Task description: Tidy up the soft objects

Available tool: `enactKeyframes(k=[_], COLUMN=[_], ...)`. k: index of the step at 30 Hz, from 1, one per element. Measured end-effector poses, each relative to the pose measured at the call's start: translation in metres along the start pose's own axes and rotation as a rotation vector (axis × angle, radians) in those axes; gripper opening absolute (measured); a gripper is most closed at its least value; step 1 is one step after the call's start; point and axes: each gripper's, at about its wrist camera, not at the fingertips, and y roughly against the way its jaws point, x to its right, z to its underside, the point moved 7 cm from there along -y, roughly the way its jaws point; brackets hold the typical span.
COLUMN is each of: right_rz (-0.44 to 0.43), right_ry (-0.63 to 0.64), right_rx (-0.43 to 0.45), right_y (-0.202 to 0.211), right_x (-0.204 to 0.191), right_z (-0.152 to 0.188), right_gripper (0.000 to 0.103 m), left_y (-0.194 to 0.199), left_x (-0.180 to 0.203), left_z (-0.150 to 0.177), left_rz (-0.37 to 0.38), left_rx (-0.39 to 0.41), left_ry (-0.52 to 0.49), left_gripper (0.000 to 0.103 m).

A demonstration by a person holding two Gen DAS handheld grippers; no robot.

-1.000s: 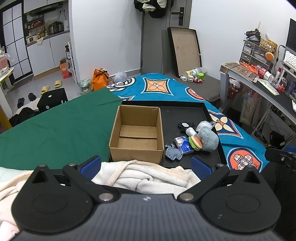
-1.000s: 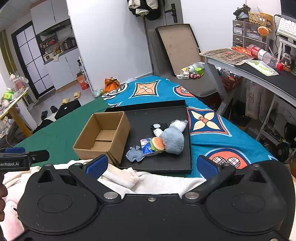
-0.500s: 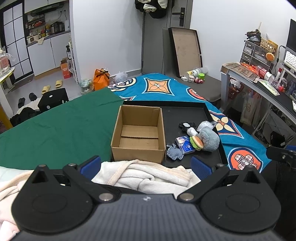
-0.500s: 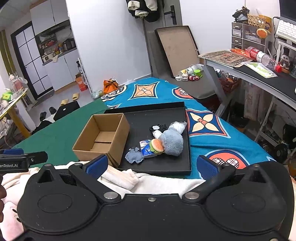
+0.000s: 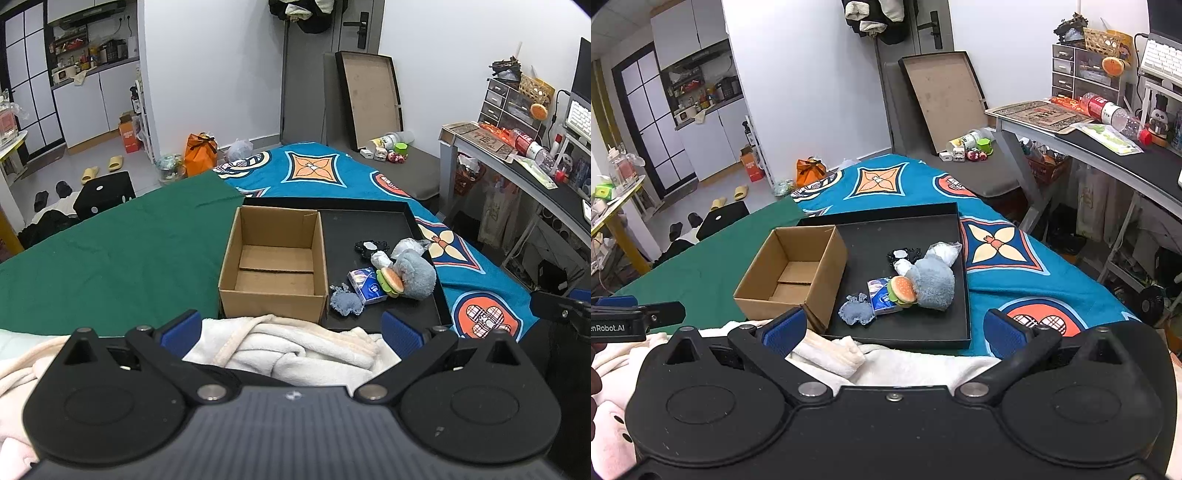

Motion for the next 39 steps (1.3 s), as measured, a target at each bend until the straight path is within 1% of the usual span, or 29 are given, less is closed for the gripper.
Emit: enactKeyframes(k=[24,33,39], right_rz=[0.002,0.007,-0.002], right_ry=[0.004,0.001,-0.022], right_rx=[-0.004,-0.010,-0.029], right_y=[-0.001,-0.009,-0.022], right_x=[0.001,0.004,0.012], right_z=[0.002,-0.001,-0.003], right_gripper=[0.103,0.103,0.103], left_y=[0.001,-0.011,-0.023], left_x=[-0.001,-0.005,-0.012], left_z=[-0.001,-0.007,-0.010], left_rz=[-0.003,-0.007,-0.017], left_rx=[-0.001,-0.015,-0.022], left_ry=[0.007,0.019,0.037], left_gripper=[0.103,0.103,0.103])
